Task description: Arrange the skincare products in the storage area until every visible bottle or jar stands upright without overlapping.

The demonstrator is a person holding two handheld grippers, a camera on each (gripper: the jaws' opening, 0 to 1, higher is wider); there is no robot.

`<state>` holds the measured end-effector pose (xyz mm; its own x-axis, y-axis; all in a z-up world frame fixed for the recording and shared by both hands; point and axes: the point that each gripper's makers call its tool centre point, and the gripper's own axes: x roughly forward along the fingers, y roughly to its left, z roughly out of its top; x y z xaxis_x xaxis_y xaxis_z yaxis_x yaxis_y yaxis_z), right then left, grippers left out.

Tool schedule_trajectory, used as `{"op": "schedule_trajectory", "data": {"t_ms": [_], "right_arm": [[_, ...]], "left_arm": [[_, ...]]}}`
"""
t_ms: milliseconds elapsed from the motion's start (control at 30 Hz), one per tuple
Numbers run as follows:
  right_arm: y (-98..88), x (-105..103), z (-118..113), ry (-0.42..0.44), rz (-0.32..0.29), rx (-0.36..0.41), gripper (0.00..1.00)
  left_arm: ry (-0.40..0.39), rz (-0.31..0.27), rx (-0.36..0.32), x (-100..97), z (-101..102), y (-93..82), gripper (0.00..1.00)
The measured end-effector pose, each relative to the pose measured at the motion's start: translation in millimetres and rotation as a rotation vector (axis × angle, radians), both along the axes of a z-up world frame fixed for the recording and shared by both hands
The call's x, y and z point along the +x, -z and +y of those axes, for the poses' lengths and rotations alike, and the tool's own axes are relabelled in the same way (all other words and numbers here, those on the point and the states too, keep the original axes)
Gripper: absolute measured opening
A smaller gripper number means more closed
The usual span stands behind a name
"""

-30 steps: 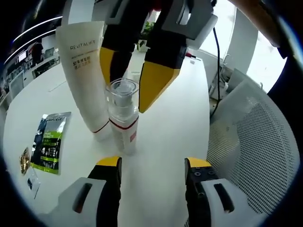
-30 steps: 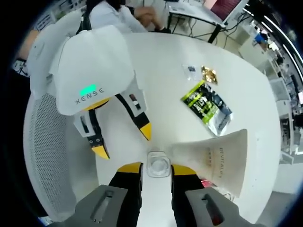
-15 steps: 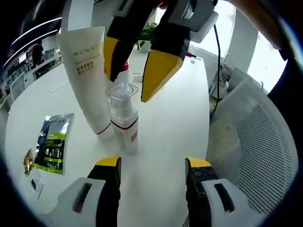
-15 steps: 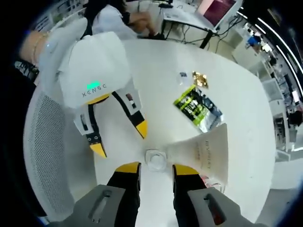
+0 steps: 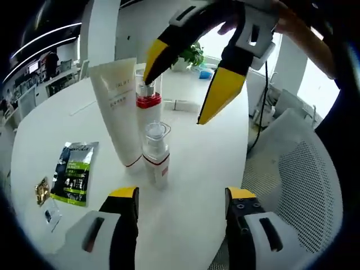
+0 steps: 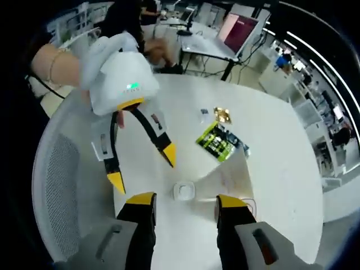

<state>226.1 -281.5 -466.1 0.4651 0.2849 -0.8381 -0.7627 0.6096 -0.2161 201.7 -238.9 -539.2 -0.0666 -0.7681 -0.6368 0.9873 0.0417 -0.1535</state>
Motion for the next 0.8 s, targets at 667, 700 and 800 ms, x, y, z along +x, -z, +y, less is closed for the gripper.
{"op": "schedule_trajectory", "data": {"t_ms": [667,700,800], "right_arm": [[-19.0,-40.9,-13.8,0.078,-0.149,0.271,0.64],[-20.2,-43.6,-14.7,0.097,-0.156,0.303,0.67],[-18.0,-50.9,-24.2,0.153,-0.155,0.347,0.77]], "left_arm": [[-0.099,0.039,-0.090,-2.4,6.5,-47.8,0.73],[-0.112,0.039,-0.095,-2.4,6.5,-49.6,0.75],[-0.143,0.051,-0.118,-2.5,6.6,-57.4,0.80]]}}
